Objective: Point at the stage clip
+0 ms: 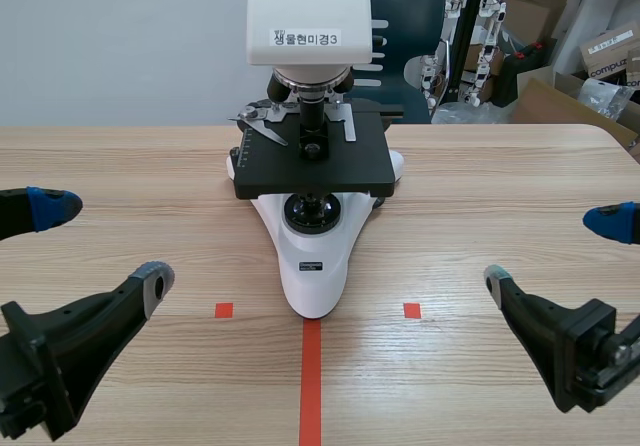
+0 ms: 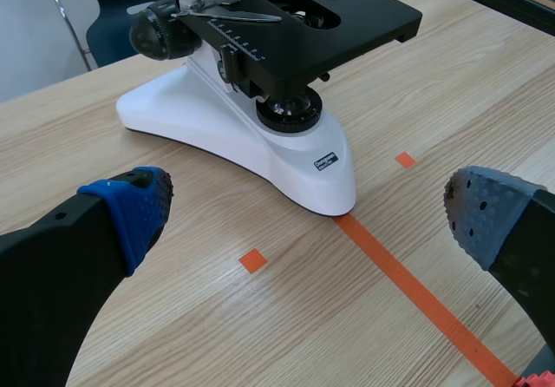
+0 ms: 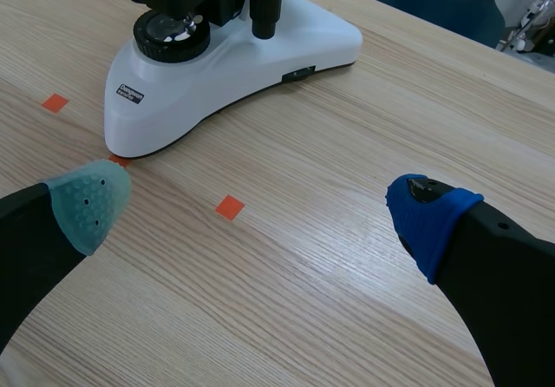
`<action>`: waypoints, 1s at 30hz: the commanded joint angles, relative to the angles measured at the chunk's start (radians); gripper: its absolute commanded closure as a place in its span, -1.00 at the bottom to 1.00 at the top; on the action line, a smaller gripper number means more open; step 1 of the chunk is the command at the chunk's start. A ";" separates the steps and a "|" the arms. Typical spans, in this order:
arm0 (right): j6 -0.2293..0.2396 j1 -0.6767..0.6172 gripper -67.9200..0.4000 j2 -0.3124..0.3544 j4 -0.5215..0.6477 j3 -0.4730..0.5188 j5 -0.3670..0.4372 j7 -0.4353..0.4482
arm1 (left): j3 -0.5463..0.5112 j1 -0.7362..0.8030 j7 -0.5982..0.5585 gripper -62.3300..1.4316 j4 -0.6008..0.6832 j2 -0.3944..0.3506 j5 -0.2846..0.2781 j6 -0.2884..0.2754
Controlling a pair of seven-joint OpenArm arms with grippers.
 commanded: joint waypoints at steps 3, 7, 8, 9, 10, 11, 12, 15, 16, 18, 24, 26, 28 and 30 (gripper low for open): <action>0.000 0.009 -0.96 0.011 0.008 0.003 0.011 0.019 | 0.001 0.005 -0.010 -1.00 0.020 0.005 -0.007 -0.001; 0.000 0.009 -0.96 0.011 0.008 0.003 0.011 0.019 | 0.001 0.005 -0.010 -1.00 0.020 0.005 -0.007 -0.001; 0.000 0.009 -0.96 0.011 0.008 0.003 0.011 0.019 | 0.001 0.005 -0.010 -1.00 0.020 0.005 -0.007 -0.001; 0.000 0.009 -0.96 0.011 0.008 0.003 0.011 0.019 | 0.001 0.005 -0.010 -1.00 0.020 0.005 -0.007 -0.001; 0.000 0.009 -0.96 0.011 0.008 0.003 0.011 0.019 | 0.001 0.005 -0.009 -1.00 0.020 0.005 -0.007 -0.001; 0.000 0.009 -0.96 0.011 0.008 0.003 0.011 0.019 | 0.001 0.005 -0.009 -1.00 0.020 0.005 -0.006 -0.001; 0.000 0.009 -0.96 0.011 0.008 0.003 0.011 0.019 | 0.001 0.005 -0.010 -1.00 0.020 0.005 -0.006 -0.001; 0.000 0.009 -0.96 0.011 0.008 0.003 0.011 0.019 | 0.001 0.004 -0.011 -1.00 0.020 0.005 0.019 -0.001; 0.000 0.009 -0.96 0.011 0.008 0.003 0.011 0.018 | 0.001 0.002 -0.011 -1.00 0.020 0.005 0.031 0.001; 0.000 0.009 -0.96 0.011 0.008 0.003 0.011 0.019 | 0.001 -0.001 -0.011 -1.00 0.020 0.005 0.046 0.015; 0.000 0.009 -0.96 0.011 0.008 0.003 0.011 0.019 | 0.001 -0.016 -0.014 -1.00 0.020 0.004 0.094 0.022; 0.000 0.009 -0.96 0.011 0.008 0.003 0.011 0.019 | 0.001 -0.029 -0.012 -1.00 0.020 -0.004 0.120 0.022; 0.000 0.009 -0.96 0.010 0.008 0.003 0.011 0.019 | 0.001 -0.034 -0.008 -0.70 0.020 -0.026 0.122 0.020; 0.000 0.009 -0.96 0.011 0.008 0.003 0.011 0.019 | 0.001 -0.034 -0.028 -0.16 0.020 -0.057 0.122 0.020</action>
